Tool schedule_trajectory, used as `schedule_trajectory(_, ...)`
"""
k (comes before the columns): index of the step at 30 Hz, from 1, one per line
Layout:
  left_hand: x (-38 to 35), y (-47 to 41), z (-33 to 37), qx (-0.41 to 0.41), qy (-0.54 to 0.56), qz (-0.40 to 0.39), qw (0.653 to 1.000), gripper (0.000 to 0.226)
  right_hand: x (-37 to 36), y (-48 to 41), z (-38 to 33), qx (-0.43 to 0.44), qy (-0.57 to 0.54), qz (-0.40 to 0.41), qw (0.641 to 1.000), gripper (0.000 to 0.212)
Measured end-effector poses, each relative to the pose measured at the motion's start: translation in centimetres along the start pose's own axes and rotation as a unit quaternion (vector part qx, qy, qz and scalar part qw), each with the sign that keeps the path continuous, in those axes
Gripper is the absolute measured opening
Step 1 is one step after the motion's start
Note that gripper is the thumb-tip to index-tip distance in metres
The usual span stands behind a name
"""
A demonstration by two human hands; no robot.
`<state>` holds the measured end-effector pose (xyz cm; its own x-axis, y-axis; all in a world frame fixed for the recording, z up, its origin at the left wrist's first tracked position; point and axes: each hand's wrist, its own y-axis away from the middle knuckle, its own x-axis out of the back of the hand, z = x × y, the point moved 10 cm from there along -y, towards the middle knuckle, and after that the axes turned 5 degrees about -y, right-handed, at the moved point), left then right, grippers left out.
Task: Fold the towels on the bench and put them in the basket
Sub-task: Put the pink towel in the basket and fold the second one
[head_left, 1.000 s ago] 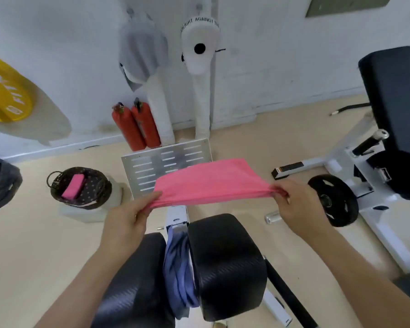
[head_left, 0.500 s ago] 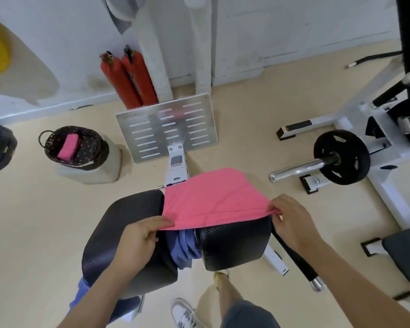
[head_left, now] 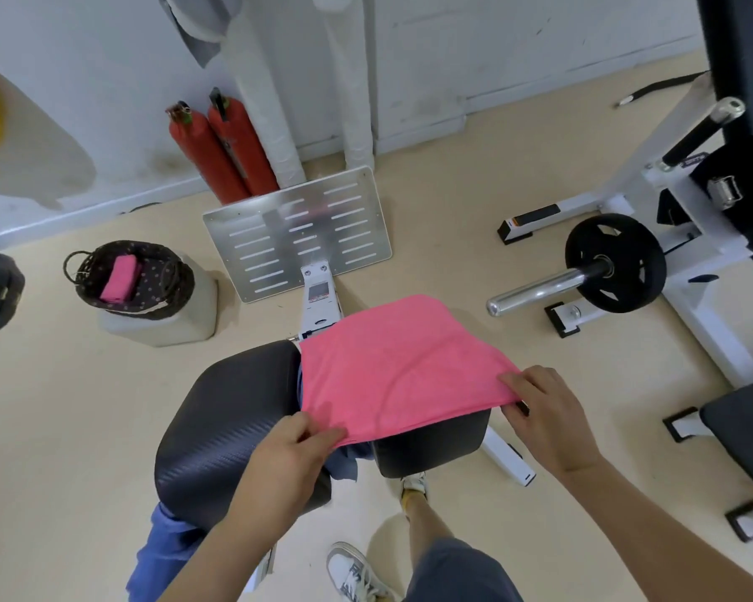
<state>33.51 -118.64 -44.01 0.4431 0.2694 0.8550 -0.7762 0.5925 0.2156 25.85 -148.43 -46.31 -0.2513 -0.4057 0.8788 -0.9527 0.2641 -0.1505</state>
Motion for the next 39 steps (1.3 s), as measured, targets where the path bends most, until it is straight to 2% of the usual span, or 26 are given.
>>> schedule_trajectory(2,0.0,0.6,0.7,-0.017,-0.042,-0.009,0.999,0.021,-0.1,0.5,0.1,0.005,0.019,-0.001,1.0,0.044)
schedule_trajectory(3,-0.7,0.7,0.5,-0.007,0.011,-0.039,0.999,0.019,-0.1,0.7,0.2,0.006,0.029,-0.001,1.0,0.051)
schedule_trajectory(4,-1.4,0.5,0.9,-0.018,-0.01,-0.073,0.997,0.037,0.0,0.9,0.0,0.007,0.039,0.0,0.999,0.057)
schedule_trajectory(5,-1.7,0.4,1.2,-0.046,-0.062,-0.056,0.995,0.056,0.3,1.1,-0.2,0.012,0.05,0.003,0.999,0.057)
schedule_trajectory(6,-2.5,0.8,1.0,-0.073,-0.128,-0.054,0.988,0.065,0.5,1.3,-0.7,0.021,0.063,0.006,0.998,0.055)
schedule_trajectory(10,-3.9,1.6,1.1,-0.084,-0.124,-0.078,0.986,0.059,0.3,2.3,-1.2,0.023,0.124,-0.021,0.992,0.06)
schedule_trajectory(12,-3.8,1.5,2.3,-0.127,-0.124,-0.06,0.982,0.058,0.0,2.7,-1.1,0.01,0.147,-0.043,0.988,0.068)
schedule_trajectory(14,-4.0,1.3,2.4,-0.141,-0.112,-0.07,0.981,0.065,-0.2,3.0,-1.5,0.011,0.168,-0.063,0.984,0.078)
schedule_trajectory(16,-4.5,1.5,1.9,-0.122,-0.09,-0.089,0.984,0.074,-0.4,3.5,-1.8,0.026,0.182,-0.072,0.98,0.084)
schedule_trajectory(19,-4.9,1.9,1.4,-0.107,-0.076,-0.105,0.986,0.08,-0.6,4.5,-1.7,0.059,0.193,-0.081,0.976,0.081)
schedule_trajectory(22,-5.2,1.9,1.3,-0.102,-0.072,-0.105,0.987,0.082,-0.8,4.7,-1.4,0.057,0.179,-0.096,0.978,0.073)
schedule_trajectory(26,-4.4,0.7,1.6,-0.078,-0.001,-0.086,0.993,0.071,-1.2,4.4,-1.0,0.03,0.081,-0.126,0.988,0.05)
schedule_trajectory(29,-3.0,-0.1,2.0,-0.048,0.057,-0.082,0.994,0.054,-1.3,3.1,0.4,-0.065,-0.055,-0.171,0.982,0.039)
schedule_trajectory(30,-2.6,-0.1,2.1,-0.036,0.079,-0.087,0.992,0.049,-1.5,2.9,1.5,-0.133,-0.117,-0.197,0.964,0.038)
schedule_trajectory(32,-2.1,-0.1,2.0,-0.008,0.136,-0.093,0.986,0.033,-1.6,3.3,3.1,-0.265,-0.27,-0.231,0.896,0.037)
schedule_trajectory(33,-2.2,0.0,1.9,0.012,0.17,-0.104,0.98,0.022,-1.5,3.4,3.2,-0.294,-0.322,-0.243,0.867,0.039)
schedule_trajectory(35,-2.9,0.2,1.9,0.06,0.231,-0.14,0.961,0.005,-1.1,3.4,3.3,-0.315,-0.344,-0.256,0.847,0.04)
schedule_trajectory(39,-3.8,0.7,2.6,0.092,0.266,-0.198,0.939,0.045,-0.3,2.9,3.8,-0.35,-0.329,-0.244,0.842,0.027)
